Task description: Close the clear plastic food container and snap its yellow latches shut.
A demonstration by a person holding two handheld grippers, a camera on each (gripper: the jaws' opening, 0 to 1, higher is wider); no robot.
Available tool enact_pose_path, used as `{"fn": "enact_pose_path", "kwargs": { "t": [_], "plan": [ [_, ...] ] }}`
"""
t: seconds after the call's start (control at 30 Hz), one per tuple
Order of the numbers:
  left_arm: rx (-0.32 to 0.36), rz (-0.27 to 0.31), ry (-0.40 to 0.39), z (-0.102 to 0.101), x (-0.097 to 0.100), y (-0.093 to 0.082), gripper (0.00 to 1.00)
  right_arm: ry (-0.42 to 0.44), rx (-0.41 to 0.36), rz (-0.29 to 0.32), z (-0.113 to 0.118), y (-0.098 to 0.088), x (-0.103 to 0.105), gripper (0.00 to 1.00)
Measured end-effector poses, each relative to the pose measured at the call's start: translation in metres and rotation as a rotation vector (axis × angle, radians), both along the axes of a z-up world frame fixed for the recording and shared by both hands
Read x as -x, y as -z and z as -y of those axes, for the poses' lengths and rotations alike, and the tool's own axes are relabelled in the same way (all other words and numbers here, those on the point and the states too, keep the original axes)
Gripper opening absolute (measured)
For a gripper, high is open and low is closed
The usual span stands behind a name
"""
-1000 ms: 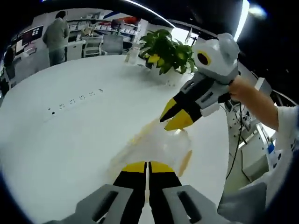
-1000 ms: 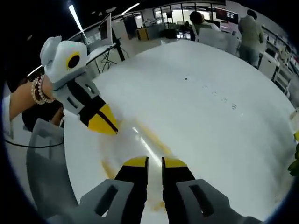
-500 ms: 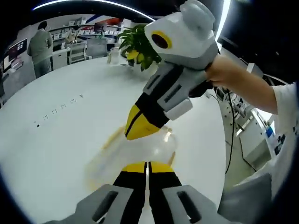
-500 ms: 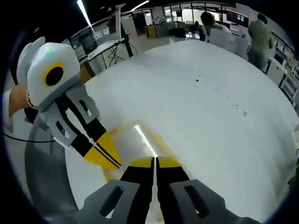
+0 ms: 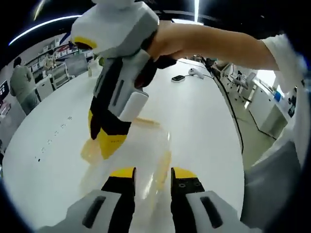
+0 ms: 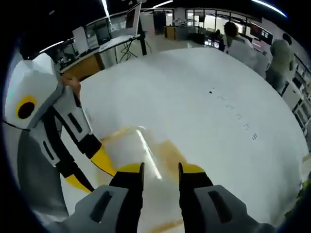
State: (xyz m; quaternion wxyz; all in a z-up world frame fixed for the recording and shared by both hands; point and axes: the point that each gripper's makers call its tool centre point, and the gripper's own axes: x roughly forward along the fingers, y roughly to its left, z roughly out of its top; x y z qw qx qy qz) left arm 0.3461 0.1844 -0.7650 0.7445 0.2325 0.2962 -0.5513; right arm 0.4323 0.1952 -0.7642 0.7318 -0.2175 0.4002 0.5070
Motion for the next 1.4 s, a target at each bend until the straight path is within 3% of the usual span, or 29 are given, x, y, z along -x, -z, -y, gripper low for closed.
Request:
{"fn": "enact_pose_path", "kwargs": {
  "t": [0.1, 0.13, 0.3, 0.4, 0.5, 0.6, 0.7, 0.97, 1.33, 1.4],
  "plan": [
    [0.01, 0.019, 0.015, 0.0, 0.001, -0.002, 0.23, -0.071, 0.054, -0.006, 0.004, 0.007, 0.001, 0.27],
    [0.009, 0.042, 0.028, 0.0, 0.001, -0.002, 0.24, -0.085, 0.028, -0.007, -0.002, 0.005, 0.0, 0.26],
    [-0.041, 0.148, 0.131, 0.004, 0.004, 0.002, 0.27, -0.189, 0.085, -0.062, -0.003, 0.008, 0.004, 0.27],
    [-0.041, 0.139, 0.137, 0.007, 0.008, 0.004, 0.34, -0.283, 0.13, -0.114, 0.0, 0.011, 0.012, 0.33],
    [-0.065, 0.192, 0.159, 0.007, 0.005, 0.005, 0.32, -0.35, 0.179, -0.116, 0.0, 0.011, 0.017, 0.34],
    [-0.067, 0.208, 0.169, 0.008, 0.003, 0.005, 0.31, -0.401, 0.218, -0.128, -0.003, 0.011, 0.023, 0.34],
    [-0.091, 0.256, 0.179, 0.008, -0.001, 0.006, 0.27, -0.424, 0.267, -0.149, -0.004, 0.013, 0.027, 0.34],
    [-0.112, 0.303, 0.186, 0.014, -0.005, 0.008, 0.28, -0.462, 0.351, -0.18, -0.007, 0.014, 0.027, 0.34],
    [-0.257, 0.377, 0.243, 0.014, -0.005, 0.012, 0.29, -0.503, 0.477, -0.187, -0.006, 0.015, 0.03, 0.34],
    [-0.26, 0.368, 0.239, 0.014, -0.006, 0.012, 0.29, -0.505, 0.499, -0.191, -0.006, 0.016, 0.03, 0.34]
  ]
}}
